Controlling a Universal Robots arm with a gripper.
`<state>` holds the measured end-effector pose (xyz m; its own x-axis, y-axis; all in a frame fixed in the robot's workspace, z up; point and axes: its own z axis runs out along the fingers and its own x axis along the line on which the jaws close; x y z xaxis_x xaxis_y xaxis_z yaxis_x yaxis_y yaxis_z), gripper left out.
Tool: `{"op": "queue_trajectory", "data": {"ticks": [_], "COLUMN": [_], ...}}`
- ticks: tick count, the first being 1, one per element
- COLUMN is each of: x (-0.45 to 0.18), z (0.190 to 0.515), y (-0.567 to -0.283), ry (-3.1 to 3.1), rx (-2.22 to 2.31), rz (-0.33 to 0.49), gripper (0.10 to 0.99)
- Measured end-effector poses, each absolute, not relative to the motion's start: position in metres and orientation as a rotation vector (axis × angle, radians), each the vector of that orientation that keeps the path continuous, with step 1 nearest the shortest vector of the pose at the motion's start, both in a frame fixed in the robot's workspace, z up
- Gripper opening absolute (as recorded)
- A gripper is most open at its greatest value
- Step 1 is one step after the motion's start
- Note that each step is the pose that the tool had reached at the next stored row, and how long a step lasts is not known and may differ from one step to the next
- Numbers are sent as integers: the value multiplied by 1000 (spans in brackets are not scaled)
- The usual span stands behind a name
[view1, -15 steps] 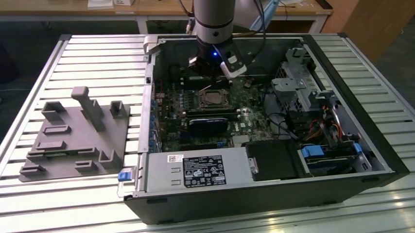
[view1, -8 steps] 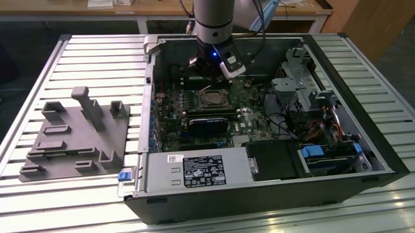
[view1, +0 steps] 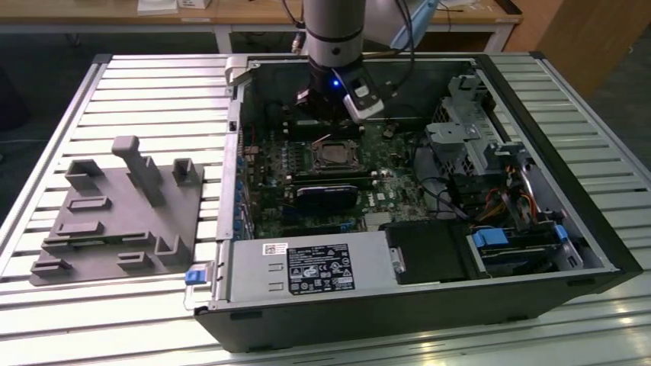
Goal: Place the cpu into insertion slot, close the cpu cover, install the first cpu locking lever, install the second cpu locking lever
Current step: 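Install the first cpu locking lever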
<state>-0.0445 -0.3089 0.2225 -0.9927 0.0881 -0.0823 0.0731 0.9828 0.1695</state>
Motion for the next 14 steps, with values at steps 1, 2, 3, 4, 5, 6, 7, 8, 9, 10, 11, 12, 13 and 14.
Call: {"op": "queue_trajectory", "data": {"ticks": [1, 2, 3, 4, 5, 6, 7, 8, 9, 10, 11, 12, 13, 14], "x": [-44, -44, -44, -44, -44, -44, -44, -44, -44, -44, -44, -44, -44, -44], "z": [222, 222, 222, 221, 221, 221, 221, 220, 220, 219, 219, 218, 218, 217], "y": [-308, -307, -305, -304, -303, -303, -302, -302, -302, -302, -302, -302, -302, -302], "ry": [3039, 3039, 3039, 3039, 3040, 3040, 3039, 3038, 3034, 3027, 3019, 3011, 3005, 3000], "rx": [125, 126, 127, 128, 128, 128, 128, 128, 127, 126, 125, 125, 125, 125], "rz": [251, 246, 242, 238, 235, 233, 232, 231, 230, 230, 230, 229, 229, 229], "gripper": [106, 106, 106, 106, 106, 106, 106, 106, 106, 106, 106, 106, 106, 106]}}
